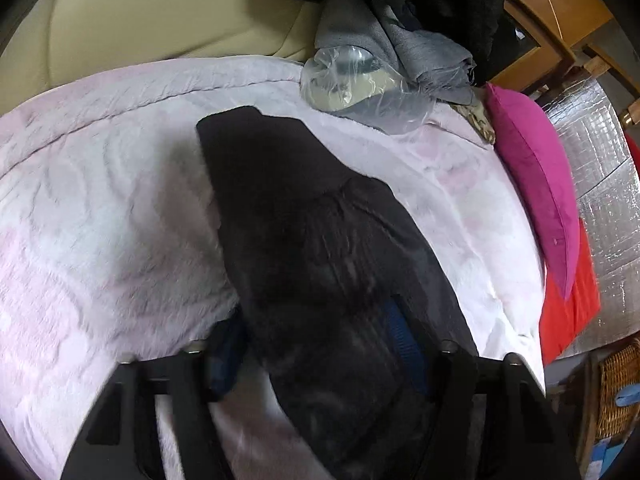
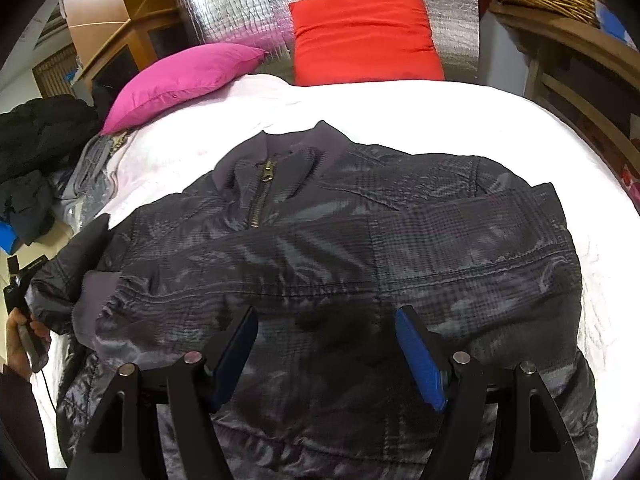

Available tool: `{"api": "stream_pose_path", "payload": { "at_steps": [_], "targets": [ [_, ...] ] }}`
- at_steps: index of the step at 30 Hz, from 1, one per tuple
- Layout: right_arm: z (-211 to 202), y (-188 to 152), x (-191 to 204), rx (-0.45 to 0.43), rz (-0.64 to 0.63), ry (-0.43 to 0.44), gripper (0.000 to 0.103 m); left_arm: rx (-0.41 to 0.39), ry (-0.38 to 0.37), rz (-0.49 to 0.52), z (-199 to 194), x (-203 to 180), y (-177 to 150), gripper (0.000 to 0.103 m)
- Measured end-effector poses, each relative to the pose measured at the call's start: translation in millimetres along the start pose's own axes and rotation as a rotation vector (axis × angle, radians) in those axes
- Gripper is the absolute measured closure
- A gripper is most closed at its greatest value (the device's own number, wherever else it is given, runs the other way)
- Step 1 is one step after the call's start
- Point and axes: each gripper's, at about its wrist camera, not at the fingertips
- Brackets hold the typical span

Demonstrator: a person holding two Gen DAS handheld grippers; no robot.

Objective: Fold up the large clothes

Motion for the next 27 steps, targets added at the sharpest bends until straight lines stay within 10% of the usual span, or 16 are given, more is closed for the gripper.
{"api": "stream_pose_path", "payload": {
  "at_steps": [3, 9, 15, 21, 27],
  "targets": [
    [4.2, 1.7, -5.6, 0.005, 0.010, -0.010, 0.028, -0.023, 0.037, 0.024, 3.1, -2.0, 1.9, 0.090],
    [-0.9, 5.7, -15.1, -0.015, 0.038, -0.015, 0.028, -0.152, -0.011, 0.246, -55.9, -65.1, -7.5, 0.097],
    [-22.6, 9.2, -26.8, -0.065, 0.072, -0.016, 0.028, -0.249, -0.210, 0.586, -149.4, -168.7, -86.3, 0.098],
    [-37.0, 9.0, -54.0, -0.090, 0.134, -0.036, 0.028, -0.093, -0.388, 0.897, -171.9, -250.0, -220.4, 0.098],
    [-42.4, 10.4, -93.7, -0.082, 0.235, -0.020, 0.028, 0.202, -0.338, 1.074, -124.7, -268.1, -324.7, 0.090]
  ]
}}
Point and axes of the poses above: each gripper's, at about its wrist camera, not at the fingertips, and z roughly the way its jaws point, x to its left, y to its top, and after that the axes turned 1 degree about y, right-handed
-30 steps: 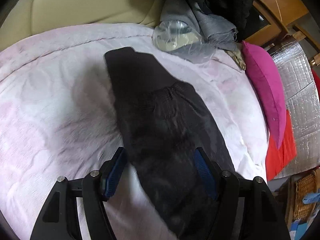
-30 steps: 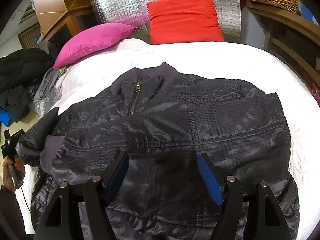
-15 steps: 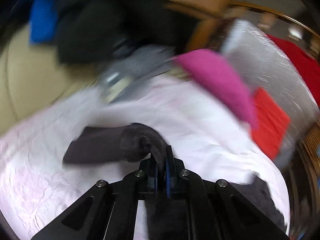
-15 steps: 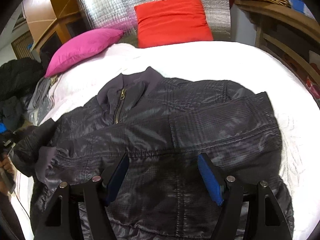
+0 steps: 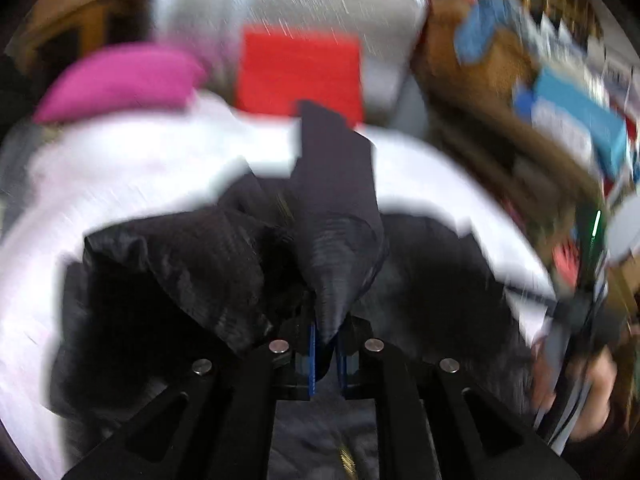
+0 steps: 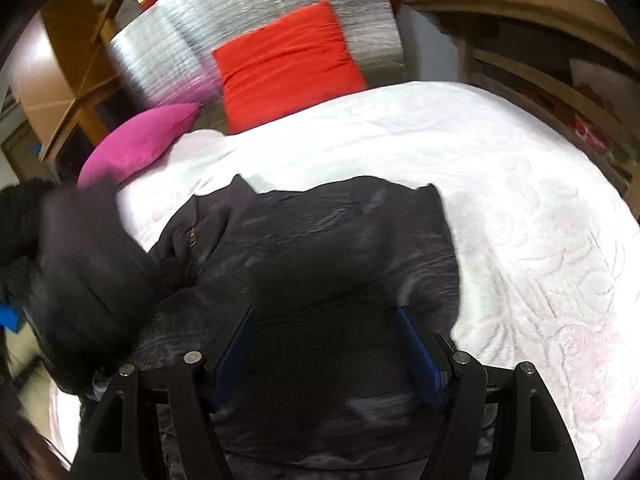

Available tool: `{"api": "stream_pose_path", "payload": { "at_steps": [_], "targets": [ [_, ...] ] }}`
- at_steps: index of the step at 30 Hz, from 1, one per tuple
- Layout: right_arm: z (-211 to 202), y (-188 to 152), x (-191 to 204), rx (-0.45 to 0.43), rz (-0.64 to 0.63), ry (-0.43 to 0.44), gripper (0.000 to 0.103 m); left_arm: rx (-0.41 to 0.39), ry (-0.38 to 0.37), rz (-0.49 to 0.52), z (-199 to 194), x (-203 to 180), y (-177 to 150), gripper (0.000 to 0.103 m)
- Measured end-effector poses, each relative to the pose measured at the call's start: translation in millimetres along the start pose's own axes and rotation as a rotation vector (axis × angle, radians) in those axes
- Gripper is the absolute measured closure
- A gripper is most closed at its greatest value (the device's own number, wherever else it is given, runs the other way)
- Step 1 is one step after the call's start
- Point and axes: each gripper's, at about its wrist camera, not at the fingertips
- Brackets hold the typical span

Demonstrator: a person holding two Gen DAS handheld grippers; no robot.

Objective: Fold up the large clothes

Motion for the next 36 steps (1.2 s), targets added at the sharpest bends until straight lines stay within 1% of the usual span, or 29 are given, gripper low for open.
{"api": "stream_pose_path", "payload": {
  "at_steps": [1, 2, 3, 4, 5, 6, 7, 8, 9, 11, 12, 13, 15, 16, 17, 19, 21, 22, 24, 26, 28, 29, 31, 32, 33, 34, 36],
  "targets": [
    [-0.5, 1.2, -4.0, 0.003, 0.011, 0.009, 0.028, 0.053, -0.011, 0.008, 9.4, -5.1, -7.1, 0.086],
    [-0.5, 2.6, -8.0, 0.009, 0.024, 0.023, 0.028, 0.071, -0.014, 0.017, 11.2, -7.4, -11.4, 0.078],
    [0.1, 4.0, -11.5, 0.018, 0.040, 0.042, 0.028, 0.064, 0.000, 0.030, 5.9, -9.3, -15.1, 0.068],
    [0.6, 4.9, -13.7, 0.027, 0.054, 0.067, 0.028, 0.047, 0.008, 0.038, -0.3, -8.8, -15.1, 0.063],
    [1.3, 5.6, -14.9, 0.036, 0.066, 0.095, 0.027, 0.020, 0.015, 0.044, -10.8, -8.0, -13.9, 0.051],
    [2.1, 6.2, -15.1, 0.050, 0.081, 0.141, 0.026, -0.029, 0.013, 0.050, -28.3, -4.7, -12.6, 0.044],
    [2.9, 6.1, -15.0, 0.062, 0.095, 0.182, 0.026, -0.069, 0.012, 0.052, -41.1, 0.1, -12.4, 0.042],
    [4.0, 6.6, -14.0, 0.079, 0.117, 0.235, 0.026, -0.114, 0.015, 0.056, -56.1, 3.5, -11.2, 0.038],
    [4.2, 6.6, -11.9, 0.089, 0.128, 0.265, 0.025, -0.170, 0.026, 0.062, -74.5, 10.1, -8.9, 0.032],
    [3.3, 5.9, -3.5, 0.104, 0.129, 0.322, 0.024, -0.233, 0.078, 0.063, -91.2, 19.6, -4.0, 0.030],
    [4.0, 5.5, 1.6, 0.118, 0.126, 0.337, 0.021, -0.260, 0.136, 0.057, -98.6, 30.7, -2.2, 0.030],
    [5.0, 4.3, 5.4, 0.130, 0.126, 0.341, 0.021, -0.270, 0.178, 0.050, -97.2, 39.6, -0.4, 0.030],
    [8.7, 1.3, 11.5, 0.164, 0.126, 0.328, 0.020, -0.270, 0.294, 0.019, -90.5, 61.3, -1.5, 0.030],
    [11.8, -0.5, 15.0, 0.190, 0.116, 0.303, 0.020, -0.253, 0.355, -0.007, -82.8, 75.7, -3.1, 0.030],
    [15.8, -1.9, 16.5, 0.213, 0.105, 0.276, 0.020, -0.234, 0.379, -0.030, -76.0, 88.5, -6.5, 0.030],
    [23.2, -6.0, 17.9, 0.262, 0.085, 0.225, 0.020, -0.162, 0.401, -0.088, -59.6, 113.2, -8.3, 0.030],
    [28.4, -8.9, 16.2, 0.302, 0.064, 0.222, 0.020, -0.140, 0.395, -0.109, -55.1, 123.6, -9.3, 0.030],
    [30.1, -10.9, 16.7, 0.323, 0.046, 0.217, 0.020, -0.126, 0.395, -0.099, -54.2, 123.8, -10.6, 0.030],
    [29.2, -15.1, 20.0, 0.330, 0.009, 0.202, 0.020, -0.073, 0.371, -0.069, -46.2, 122.7, -13.4, 0.030],
    [32.7, -21.4, 25.8, 0.345, -0.024, 0.194, 0.020, -0.021, 0.338, -0.064, -43.1, 118.1, -24.0, 0.031],
    [34.7, -29.5, 37.8, 0.377, -0.076, 0.203, 0.021, 0.026, 0.331, -0.051, -31.1, 114.8, -32.8, 0.031],
    [35.0, -32.3, 42.3, 0.387, -0.099, 0.210, 0.022, 0.029, 0.339, -0.040, -27.8, 114.0, -36.0, 0.031],
    [30.7, -40.0, 55.9, 0.384, -0.157, 0.225, 0.036, 0.023, 0.351, -0.014, -30.4, 112.0, -42.8, 0.031],
    [29.1, -42.6, 58.9, 0.382, -0.177, 0.228, 0.056, 0.020, 0.353, -0.010, -31.0, 111.2, -43.9, 0.031],
    [27.4, -46.2, 64.6, 0.374, -0.219, 0.211, 0.068, 0.018, 0.354, -0.012, -29.2, 112.0, -45.0, 0.031],
    [25.9, -47.7, 67.4, 0.365, -0.258, 0.183, 0.069, 0.017, 0.355, -0.017, -28.9, 111.7, -46.2, 0.031],
    [23.2, -52.2, 76.4, 0.340, -0.322, 0.134, 0.081, 0.009, 0.365, -0.021, -26.9, 111.9, -44.8, 0.031]
  ]
}}
Point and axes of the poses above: each gripper's, at about its wrist camera, not at the fingertips, and z roughly the way its jaws point, x to its left, y to its top, and after that the axes turned 1 degree about y, right-handed
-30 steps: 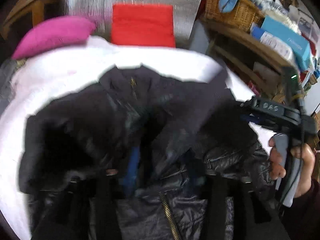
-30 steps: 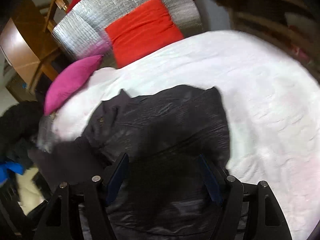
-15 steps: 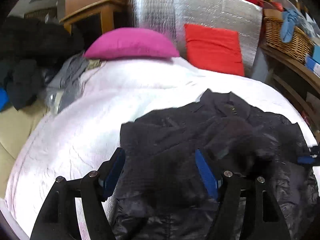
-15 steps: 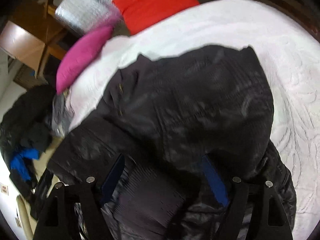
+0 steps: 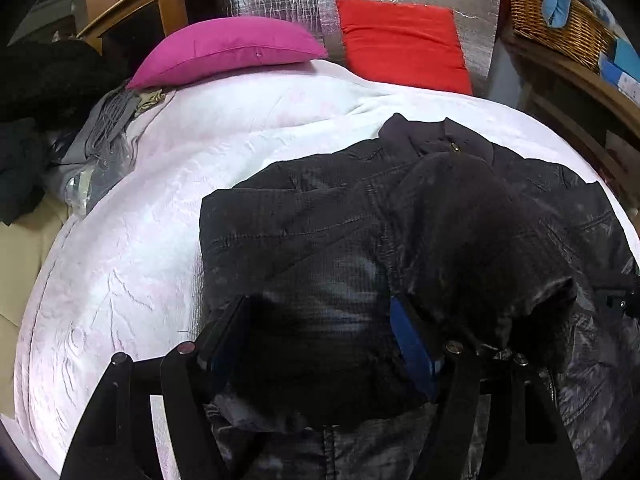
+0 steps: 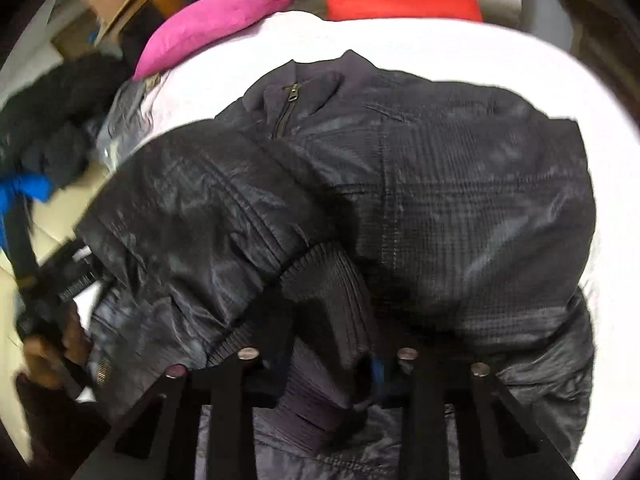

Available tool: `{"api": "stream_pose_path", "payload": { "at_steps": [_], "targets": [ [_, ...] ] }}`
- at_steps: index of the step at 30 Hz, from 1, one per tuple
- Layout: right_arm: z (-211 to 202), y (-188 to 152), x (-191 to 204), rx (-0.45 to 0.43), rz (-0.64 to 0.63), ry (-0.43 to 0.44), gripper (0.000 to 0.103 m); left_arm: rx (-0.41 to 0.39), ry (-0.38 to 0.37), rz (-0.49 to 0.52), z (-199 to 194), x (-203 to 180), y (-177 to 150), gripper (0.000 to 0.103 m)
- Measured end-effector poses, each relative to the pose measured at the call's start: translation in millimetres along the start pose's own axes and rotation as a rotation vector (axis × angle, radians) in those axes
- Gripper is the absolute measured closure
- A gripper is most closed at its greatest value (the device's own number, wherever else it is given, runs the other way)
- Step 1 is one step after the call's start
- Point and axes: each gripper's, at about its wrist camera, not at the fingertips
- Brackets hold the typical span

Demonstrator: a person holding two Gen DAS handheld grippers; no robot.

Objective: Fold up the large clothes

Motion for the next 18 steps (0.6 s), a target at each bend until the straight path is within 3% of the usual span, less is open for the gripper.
{"api": "stream_pose_path", "payload": {
  "at_steps": [2, 5, 9, 11, 15, 18],
  "targets": [
    [-8.4, 0.4, 7.3, -0.044, -0.036, -0.070, 0.090, -0.019, 0.015, -0.011, -3.4, -0.7, 2.1, 0.031],
    [-31.0, 3.7, 16.3, -0.166, -0.073, -0.184, 0.093, -0.095, 0.000, -0.048, -17.7, 1.0, 10.2, 0.031],
    [-62.0, 15.7, -0.5, -0.324, 0.009, -0.288, 0.093, -0.193, 0.020, -0.064, -35.9, -2.9, 19.9, 0.030],
    [-68.0, 25.1, -16.2, -0.373, 0.065, -0.353, 0.093, -0.179, 0.044, -0.030, -28.8, -11.4, 21.0, 0.030],
    [-47.4, 35.2, -66.6, -0.316, 0.202, -0.382, 0.093, -0.083, 0.049, 0.063, -2.7, -33.4, 14.5, 0.030],
    [-15.4, 36.1, -84.5, -0.224, 0.239, -0.332, 0.091, -0.058, 0.076, 0.112, 8.1, -45.9, 6.9, 0.030]
  ]
}}
Point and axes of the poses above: each gripper's, at about its wrist camera, not at the fingertips, and z roughly the way its jaws point, x to its left, y to its top, and after that the axes turned 1 degree about y, right-handed
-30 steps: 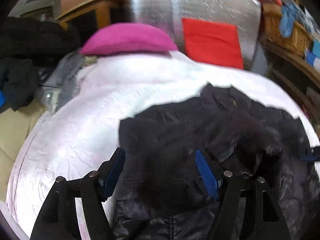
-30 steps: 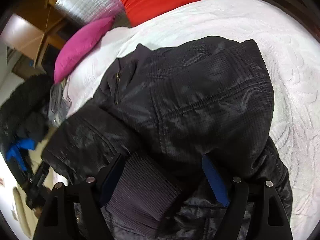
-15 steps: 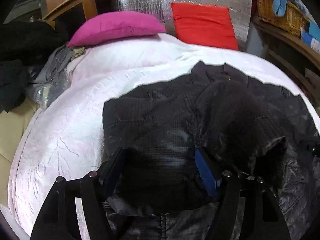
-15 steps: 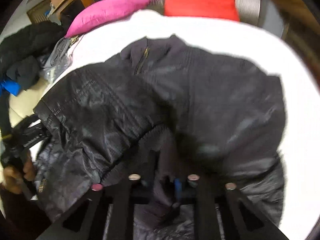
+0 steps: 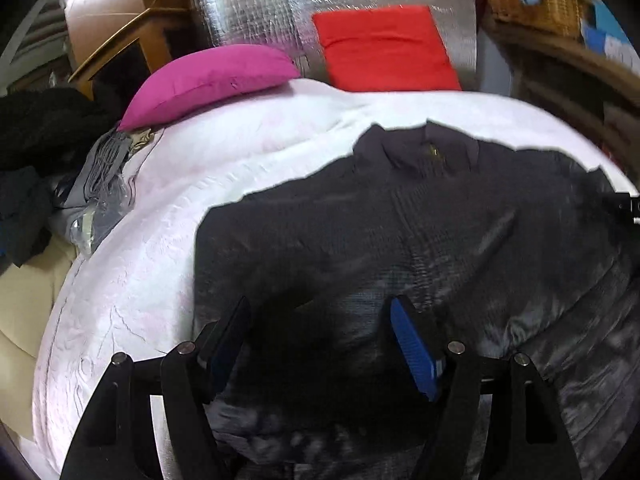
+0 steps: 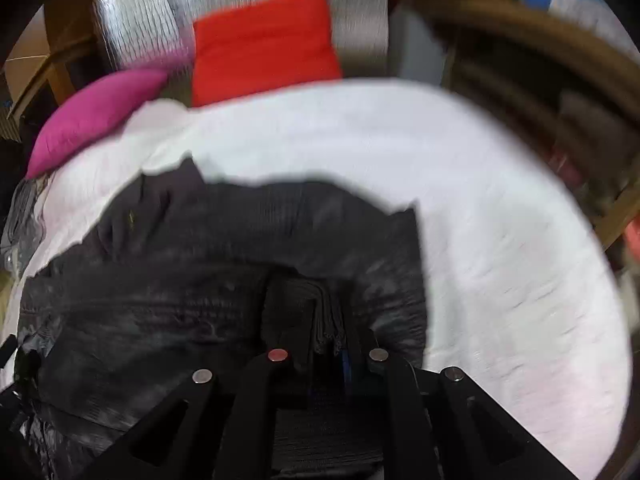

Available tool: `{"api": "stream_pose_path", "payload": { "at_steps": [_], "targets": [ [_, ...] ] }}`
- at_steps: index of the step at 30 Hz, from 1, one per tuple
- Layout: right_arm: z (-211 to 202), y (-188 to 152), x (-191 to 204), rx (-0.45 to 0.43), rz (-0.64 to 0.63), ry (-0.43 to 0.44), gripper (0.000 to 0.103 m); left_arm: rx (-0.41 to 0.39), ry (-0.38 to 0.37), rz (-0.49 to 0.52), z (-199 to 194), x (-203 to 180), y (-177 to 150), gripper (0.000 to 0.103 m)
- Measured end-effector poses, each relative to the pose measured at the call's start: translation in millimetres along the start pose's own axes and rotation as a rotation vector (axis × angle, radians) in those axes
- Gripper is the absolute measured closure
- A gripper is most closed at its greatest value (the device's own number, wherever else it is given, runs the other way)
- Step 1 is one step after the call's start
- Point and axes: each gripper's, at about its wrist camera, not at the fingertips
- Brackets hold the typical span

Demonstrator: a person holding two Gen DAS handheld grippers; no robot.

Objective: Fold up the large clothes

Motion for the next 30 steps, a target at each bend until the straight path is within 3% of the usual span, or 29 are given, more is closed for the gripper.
{"api": "stream_pose_path", "payload": {
  "at_steps": [2, 4, 5, 6, 7, 8, 10, 13, 15, 17, 19, 23, 25, 28, 30],
  "targets": [
    [1.0, 0.8, -0.4, -0.005, 0.011, 0.016, 0.090, -0.005, 0.006, 0.002, -0.6, 0.1, -1.5, 0.030],
    [-3.2, 4.1, -2.8, -0.008, 0.017, 0.050, 0.080, -0.011, 0.008, -0.006, -1.6, 2.0, -2.0, 0.030],
    [-9.6, 2.3, -6.3, -0.015, 0.032, 0.084, 0.064, -0.012, 0.007, -0.010, -1.7, 3.0, -2.3, 0.030],
    [-14.1, 0.4, -10.6, -0.023, 0.050, 0.111, 0.026, -0.010, 0.007, -0.016, -1.1, 3.3, -1.8, 0.030],
    [-24.1, -5.2, -19.9, -0.035, 0.071, 0.132, 0.014, -0.009, 0.006, -0.019, -0.3, 3.9, -1.4, 0.030],
    [-29.9, -7.4, -24.3, -0.075, 0.103, 0.159, 0.010, -0.009, 0.006, -0.019, -0.2, 4.4, -0.6, 0.030],
    [-34.4, -4.4, -26.7, -0.107, 0.113, 0.196, 0.011, -0.014, 0.010, -0.017, 0.0, 4.3, -0.2, 0.030],
    [-32.5, -2.2, -18.4, -0.079, 0.077, 0.199, 0.013, -0.014, 0.010, -0.019, 0.7, 4.2, -0.4, 0.029],
    [-19.3, -4.3, -8.5, -0.038, 0.030, 0.141, 0.027, -0.017, 0.015, -0.013, 0.6, 3.3, -0.5, 0.029],
    [-4.7, -7.8, -1.9, 0.000, 0.003, 0.113, 0.033, -0.022, 0.022, -0.007, 0.1, 2.4, -0.8, 0.029],
    [0.8, -5.8, 3.9, -0.012, -0.008, 0.102, 0.039, -0.024, 0.029, -0.007, -0.2, 1.9, -0.5, 0.029],
    [-11.0, -0.7, 16.6, -0.091, -0.038, 0.067, 0.064, -0.032, 0.038, -0.032, -4.7, 5.4, 0.8, 0.029],
    [-10.8, -0.4, 22.8, -0.127, -0.070, 0.006, 0.066, -0.044, 0.045, -0.056, -9.0, 10.5, 1.7, 0.029],
    [14.3, -1.7, 16.5, -0.040, -0.042, -0.005, 0.064, -0.047, 0.075, -0.110, -11.7, 22.9, 2.6, 0.029],
    [16.3, 1.3, 13.3, -0.042, -0.027, 0.009, 0.057, -0.046, 0.078, -0.163, -13.1, 33.9, 2.3, 0.029]
  ]
}}
Point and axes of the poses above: each gripper's, at about its wrist camera, not at the fingertips, and z roughly the way its jaws point, x to its left, y to its top, and after that the axes turned 1 degree about y, right-handed
